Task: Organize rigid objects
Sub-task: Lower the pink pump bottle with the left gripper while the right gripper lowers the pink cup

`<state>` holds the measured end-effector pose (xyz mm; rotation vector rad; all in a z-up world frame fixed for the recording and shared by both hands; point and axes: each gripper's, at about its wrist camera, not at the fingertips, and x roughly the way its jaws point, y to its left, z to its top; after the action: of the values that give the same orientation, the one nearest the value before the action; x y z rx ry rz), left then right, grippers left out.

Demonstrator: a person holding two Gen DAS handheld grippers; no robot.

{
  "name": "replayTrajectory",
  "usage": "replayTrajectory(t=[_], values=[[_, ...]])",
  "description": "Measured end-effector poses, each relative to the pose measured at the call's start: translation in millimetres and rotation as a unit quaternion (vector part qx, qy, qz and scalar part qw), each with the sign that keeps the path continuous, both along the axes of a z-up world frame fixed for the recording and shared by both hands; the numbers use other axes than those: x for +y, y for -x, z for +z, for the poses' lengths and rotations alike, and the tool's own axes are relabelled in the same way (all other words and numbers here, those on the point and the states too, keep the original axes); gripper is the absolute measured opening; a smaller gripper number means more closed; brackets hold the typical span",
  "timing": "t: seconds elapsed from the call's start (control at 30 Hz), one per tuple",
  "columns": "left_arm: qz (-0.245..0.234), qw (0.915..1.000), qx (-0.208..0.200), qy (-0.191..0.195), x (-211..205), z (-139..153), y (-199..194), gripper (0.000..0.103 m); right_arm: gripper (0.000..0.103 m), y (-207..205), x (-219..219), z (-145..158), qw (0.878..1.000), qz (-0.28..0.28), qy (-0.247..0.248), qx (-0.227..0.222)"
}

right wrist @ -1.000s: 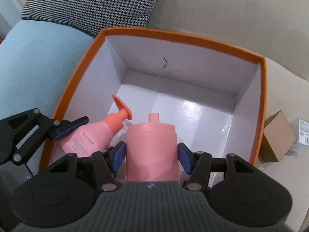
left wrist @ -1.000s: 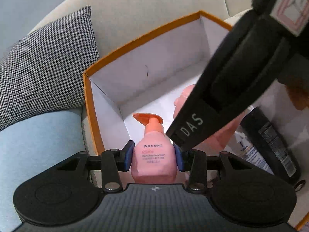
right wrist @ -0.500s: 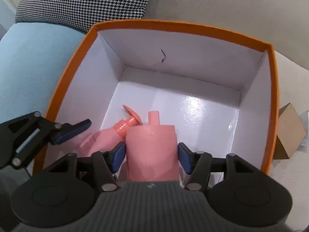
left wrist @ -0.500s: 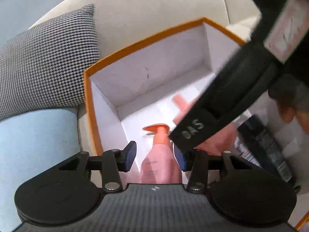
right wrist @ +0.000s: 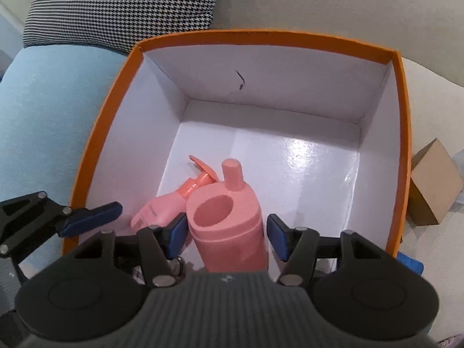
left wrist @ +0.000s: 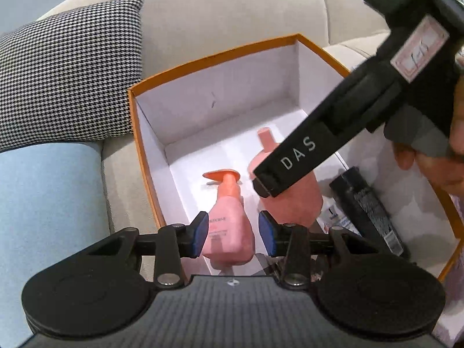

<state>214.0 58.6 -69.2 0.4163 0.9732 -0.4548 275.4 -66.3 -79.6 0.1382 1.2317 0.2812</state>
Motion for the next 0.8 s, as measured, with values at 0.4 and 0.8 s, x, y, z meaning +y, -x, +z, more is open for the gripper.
replayTrajectory(t=[0.4, 0.8], values=[[-0.031, 0.9960, -0.005, -0.084, -20, -16, -3, 0.015, 0.058, -2, 1, -5, 1.000, 0.024, -0.016, 0.007], [-0.086, 0.9920, 0.022, -0.089, -16, 10, 13, 0.017, 0.058, -19, -5, -11, 0.997, -0.006, -0.051, 0.050]])
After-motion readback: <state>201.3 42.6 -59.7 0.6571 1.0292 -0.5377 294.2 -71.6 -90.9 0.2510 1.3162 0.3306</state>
